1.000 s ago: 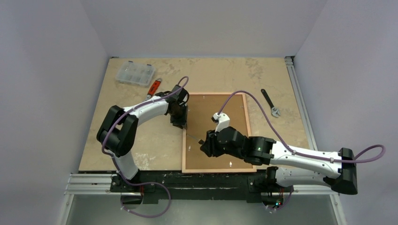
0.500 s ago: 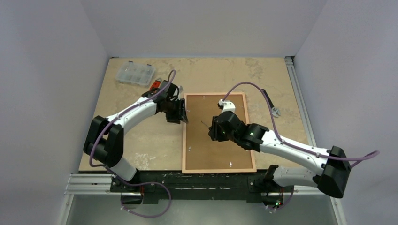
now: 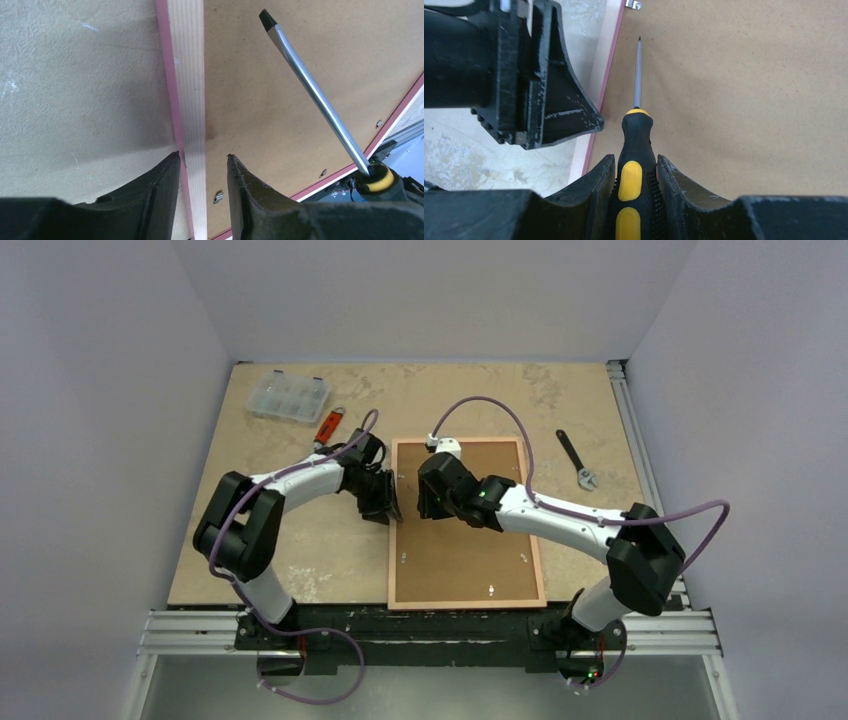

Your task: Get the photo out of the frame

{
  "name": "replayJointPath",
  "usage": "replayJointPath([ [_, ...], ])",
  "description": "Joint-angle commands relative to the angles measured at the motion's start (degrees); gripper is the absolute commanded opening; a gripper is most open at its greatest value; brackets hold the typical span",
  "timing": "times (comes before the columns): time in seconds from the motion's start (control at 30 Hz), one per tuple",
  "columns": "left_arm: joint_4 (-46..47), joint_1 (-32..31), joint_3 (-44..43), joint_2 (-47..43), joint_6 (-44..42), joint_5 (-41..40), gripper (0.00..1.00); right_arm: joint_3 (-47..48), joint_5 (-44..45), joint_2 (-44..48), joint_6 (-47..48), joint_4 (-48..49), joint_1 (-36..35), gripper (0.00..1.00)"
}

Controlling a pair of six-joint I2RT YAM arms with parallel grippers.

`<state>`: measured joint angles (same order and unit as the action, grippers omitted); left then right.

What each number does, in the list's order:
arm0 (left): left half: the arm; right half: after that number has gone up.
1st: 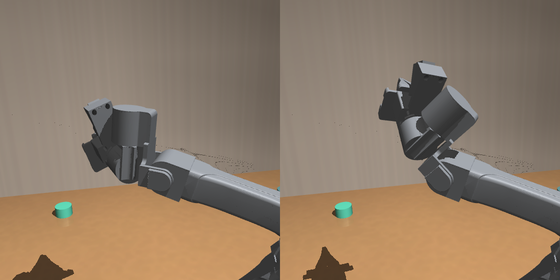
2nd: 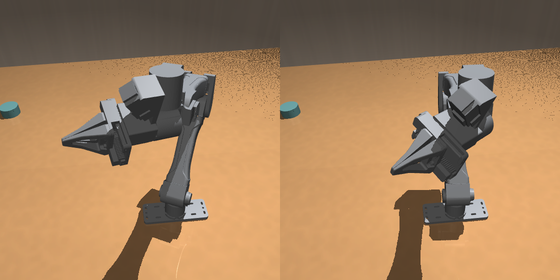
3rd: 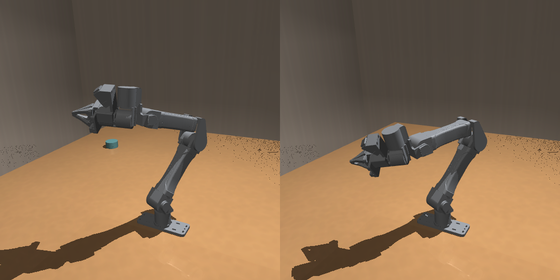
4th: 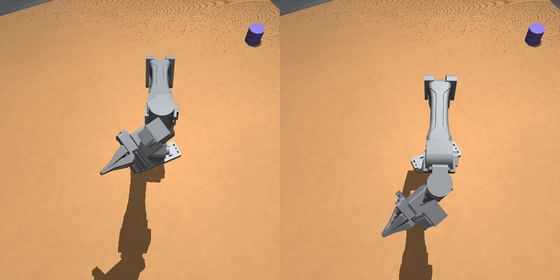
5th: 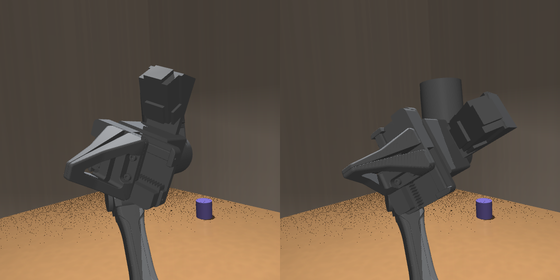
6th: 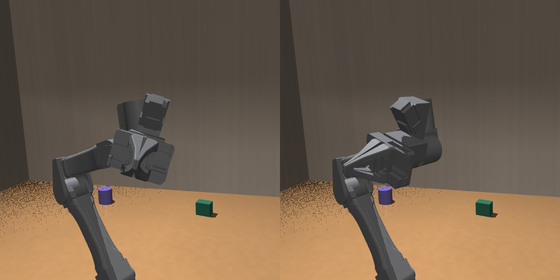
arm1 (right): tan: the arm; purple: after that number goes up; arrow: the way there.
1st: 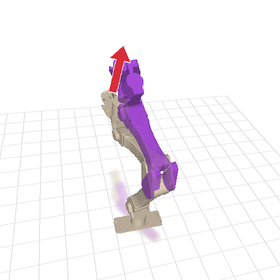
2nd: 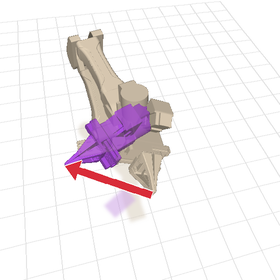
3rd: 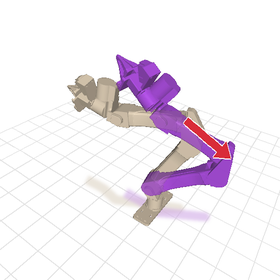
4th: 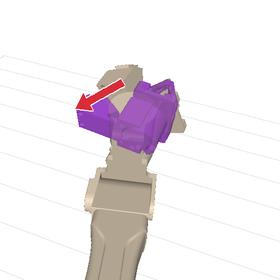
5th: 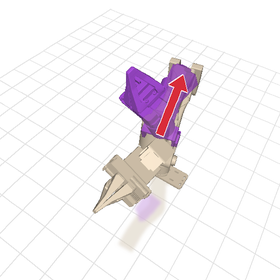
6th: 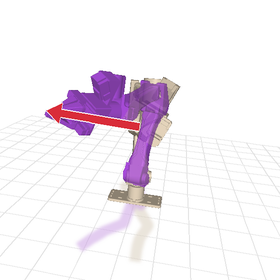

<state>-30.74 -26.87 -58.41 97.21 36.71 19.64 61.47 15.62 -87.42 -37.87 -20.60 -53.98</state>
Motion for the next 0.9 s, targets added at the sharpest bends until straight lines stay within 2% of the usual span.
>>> replayJointPath([
  [0.0, 2.27, 0.11, 1.72, 1.12, 2.25, -0.64, 0.35, 3.71, 0.79, -0.31, 1.26, 4.19, 0.19, 0.0],
  [0.23, 2.35, 0.07, 2.71, 1.29, 2.66, -2.23, 0.3, 3.73, 0.11, -2.52, 1.6, 6.16, 0.23, 0.0],
  [0.67, 2.25, 0.08, 2.6, 1.65, 2.32, -1.61, 0.06, 5.48, 0.94, -7.28, 2.05, 7.59, 0.18, 0.0],
  [0.87, 2.27, 0.07, 2.45, 1.75, 2.3, -1.18, 0.01, 7.52, 3.68, -9.63, 1.57, 5.14, 0.19, 0.0],
])
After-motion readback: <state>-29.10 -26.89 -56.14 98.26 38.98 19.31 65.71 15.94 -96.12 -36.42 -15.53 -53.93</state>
